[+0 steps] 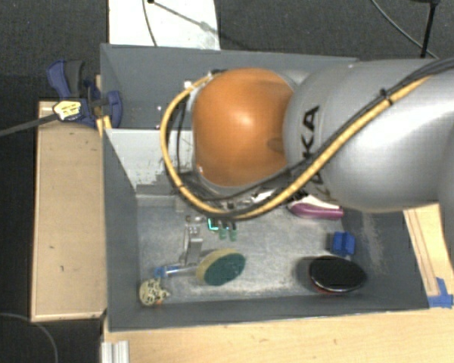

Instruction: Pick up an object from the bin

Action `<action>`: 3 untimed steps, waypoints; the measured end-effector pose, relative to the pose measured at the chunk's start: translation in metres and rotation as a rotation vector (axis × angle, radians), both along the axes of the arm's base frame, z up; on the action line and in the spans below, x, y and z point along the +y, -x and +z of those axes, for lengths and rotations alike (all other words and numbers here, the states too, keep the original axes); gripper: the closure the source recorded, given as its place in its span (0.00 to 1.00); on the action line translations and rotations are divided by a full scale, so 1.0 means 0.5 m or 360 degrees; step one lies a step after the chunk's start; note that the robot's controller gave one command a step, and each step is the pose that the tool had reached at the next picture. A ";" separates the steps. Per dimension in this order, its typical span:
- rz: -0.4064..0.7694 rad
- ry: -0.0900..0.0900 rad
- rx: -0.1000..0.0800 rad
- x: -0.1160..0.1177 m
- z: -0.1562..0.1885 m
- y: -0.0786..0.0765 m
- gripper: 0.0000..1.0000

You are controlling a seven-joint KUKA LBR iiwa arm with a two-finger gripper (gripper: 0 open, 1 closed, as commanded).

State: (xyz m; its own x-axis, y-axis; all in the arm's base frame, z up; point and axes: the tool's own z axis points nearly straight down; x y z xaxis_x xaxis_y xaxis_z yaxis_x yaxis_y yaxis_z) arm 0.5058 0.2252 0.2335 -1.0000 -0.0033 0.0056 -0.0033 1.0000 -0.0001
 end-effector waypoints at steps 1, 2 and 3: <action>0.0877 -0.0002 -0.0002 -0.137 -0.331 0.022 0.00; 0.0885 -0.0003 -0.0019 -0.155 -0.262 -0.006 0.00; 0.0727 -0.0003 -0.0006 -0.169 -0.258 0.005 0.00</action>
Offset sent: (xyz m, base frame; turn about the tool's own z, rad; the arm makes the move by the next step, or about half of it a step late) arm -0.0101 -0.0670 -0.1635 -0.5520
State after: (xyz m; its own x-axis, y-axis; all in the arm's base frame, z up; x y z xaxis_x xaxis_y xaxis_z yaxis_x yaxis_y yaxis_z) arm 0.5035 0.1408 0.1044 -0.8961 -0.4439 0.0013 -0.4439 0.8961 0.0009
